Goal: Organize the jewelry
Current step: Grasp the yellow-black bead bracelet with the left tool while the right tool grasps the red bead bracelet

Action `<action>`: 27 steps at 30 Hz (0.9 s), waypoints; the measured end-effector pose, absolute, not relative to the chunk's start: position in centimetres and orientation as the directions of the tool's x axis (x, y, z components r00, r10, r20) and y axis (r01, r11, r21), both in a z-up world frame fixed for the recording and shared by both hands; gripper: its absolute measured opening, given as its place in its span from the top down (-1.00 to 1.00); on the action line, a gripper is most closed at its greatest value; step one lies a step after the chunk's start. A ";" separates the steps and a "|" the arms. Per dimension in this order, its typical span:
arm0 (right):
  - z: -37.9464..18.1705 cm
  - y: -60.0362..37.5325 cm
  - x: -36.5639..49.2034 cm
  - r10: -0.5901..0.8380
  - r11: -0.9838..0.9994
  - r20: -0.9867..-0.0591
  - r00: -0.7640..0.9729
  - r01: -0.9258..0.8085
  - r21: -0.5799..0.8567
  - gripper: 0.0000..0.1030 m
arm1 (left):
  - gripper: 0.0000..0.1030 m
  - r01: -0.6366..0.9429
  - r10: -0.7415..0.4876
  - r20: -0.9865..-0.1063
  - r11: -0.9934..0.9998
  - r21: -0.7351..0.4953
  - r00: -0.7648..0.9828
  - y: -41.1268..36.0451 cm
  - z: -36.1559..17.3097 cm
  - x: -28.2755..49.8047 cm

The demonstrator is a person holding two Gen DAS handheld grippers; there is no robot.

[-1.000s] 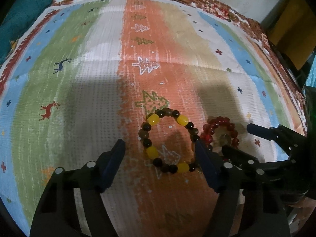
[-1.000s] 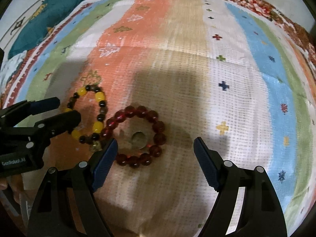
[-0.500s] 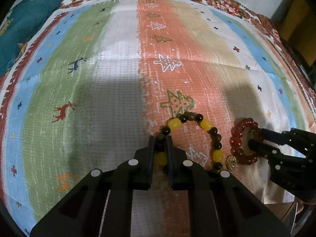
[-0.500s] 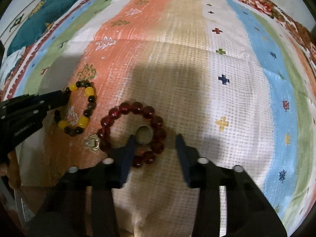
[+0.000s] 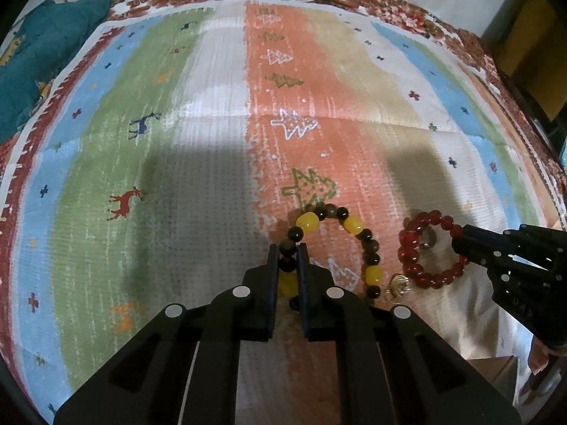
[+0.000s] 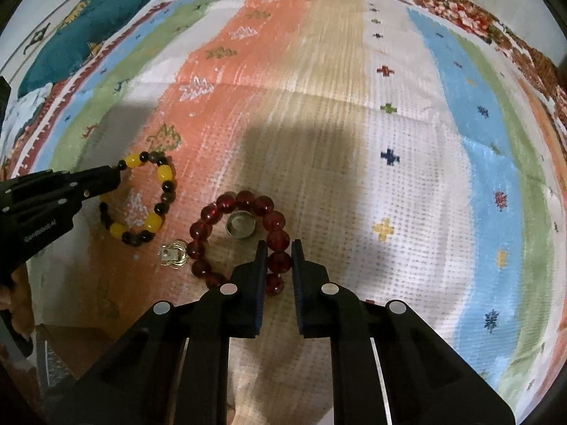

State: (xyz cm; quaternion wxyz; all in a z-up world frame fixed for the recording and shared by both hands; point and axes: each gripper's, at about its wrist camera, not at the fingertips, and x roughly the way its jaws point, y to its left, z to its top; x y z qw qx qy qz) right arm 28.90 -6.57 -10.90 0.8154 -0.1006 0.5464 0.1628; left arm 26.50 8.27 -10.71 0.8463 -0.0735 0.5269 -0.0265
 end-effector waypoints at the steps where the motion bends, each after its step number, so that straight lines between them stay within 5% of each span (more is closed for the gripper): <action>1: -10.7 -6.6 28.9 0.157 0.926 -0.922 0.355 -0.377 0.013 0.73 | 0.82 -0.031 -0.126 -0.885 0.987 -0.156 0.448 8.3 -10.5 26.4; 27: -5.4 -7.3 26.0 0.214 0.915 -0.873 0.439 -0.402 0.022 0.73 | 0.82 -0.005 -0.187 -0.826 0.974 -0.224 0.531 7.6 -5.1 23.2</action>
